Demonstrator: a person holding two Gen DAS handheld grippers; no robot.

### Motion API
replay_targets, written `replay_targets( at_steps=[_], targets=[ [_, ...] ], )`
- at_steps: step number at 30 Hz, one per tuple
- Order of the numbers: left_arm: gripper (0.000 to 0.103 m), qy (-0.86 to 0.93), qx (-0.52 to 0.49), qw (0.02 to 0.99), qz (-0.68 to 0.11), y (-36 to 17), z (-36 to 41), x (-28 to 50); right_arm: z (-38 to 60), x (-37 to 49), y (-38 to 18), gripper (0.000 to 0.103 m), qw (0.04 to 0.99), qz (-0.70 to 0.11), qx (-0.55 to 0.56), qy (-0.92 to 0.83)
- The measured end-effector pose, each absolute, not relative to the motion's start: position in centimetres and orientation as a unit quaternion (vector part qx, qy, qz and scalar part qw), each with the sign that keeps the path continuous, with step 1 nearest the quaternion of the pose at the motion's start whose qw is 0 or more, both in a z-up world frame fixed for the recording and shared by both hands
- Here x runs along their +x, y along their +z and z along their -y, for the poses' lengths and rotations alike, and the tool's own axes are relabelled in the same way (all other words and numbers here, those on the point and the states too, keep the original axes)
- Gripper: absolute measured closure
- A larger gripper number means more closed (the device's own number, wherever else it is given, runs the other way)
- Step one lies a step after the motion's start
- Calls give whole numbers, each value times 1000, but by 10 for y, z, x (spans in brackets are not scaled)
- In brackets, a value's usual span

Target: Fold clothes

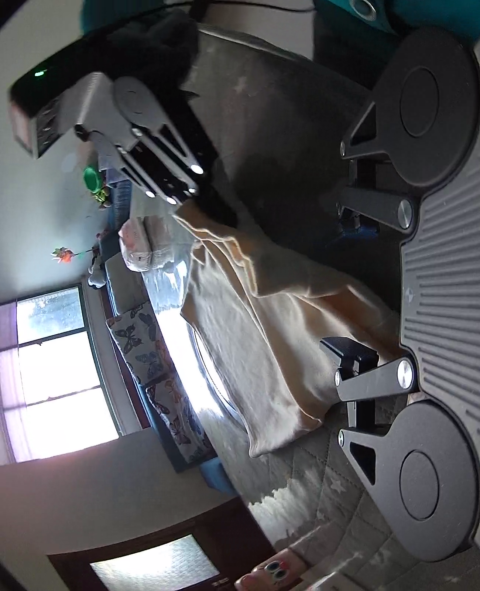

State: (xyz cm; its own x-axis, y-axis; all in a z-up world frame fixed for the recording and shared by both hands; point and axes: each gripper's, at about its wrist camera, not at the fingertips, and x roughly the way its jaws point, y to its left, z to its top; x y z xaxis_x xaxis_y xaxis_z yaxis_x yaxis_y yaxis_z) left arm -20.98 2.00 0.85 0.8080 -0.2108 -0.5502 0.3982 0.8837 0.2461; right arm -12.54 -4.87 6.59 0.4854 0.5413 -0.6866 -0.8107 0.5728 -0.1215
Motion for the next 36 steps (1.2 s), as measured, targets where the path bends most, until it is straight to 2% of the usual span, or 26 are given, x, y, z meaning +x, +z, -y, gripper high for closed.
replay_targets(
  at_steps=[3,5,7,10,17,26,31,34,36],
  targets=[
    [52,-150,197,933,-261,2,-20,-207,48,-127,65,90,835,-304,-222,401],
    [76,-150,202,932,-260,1,-21,-206,47,-128,65,92,836,-304,-223,399],
    [90,-149,191,935,-260,2,-25,-207,47,-131,66,94,838,-299,-224,397],
    [96,-148,157,944,-250,11,-33,-211,47,-139,69,95,841,-283,-232,398],
    [98,-159,121,952,-232,37,-38,-237,59,-162,88,95,841,-260,-242,407],
    [100,-194,77,953,-218,81,-36,-298,90,-211,130,95,818,-272,-252,440],
    [100,-193,62,954,-221,85,-40,-291,89,-211,135,95,812,-281,-263,439],
    [95,-216,65,944,-238,82,-37,-289,86,-202,134,95,817,-287,-256,430],
    [75,-223,85,940,-242,74,-26,-294,86,-197,135,95,820,-290,-243,430]
  ],
)
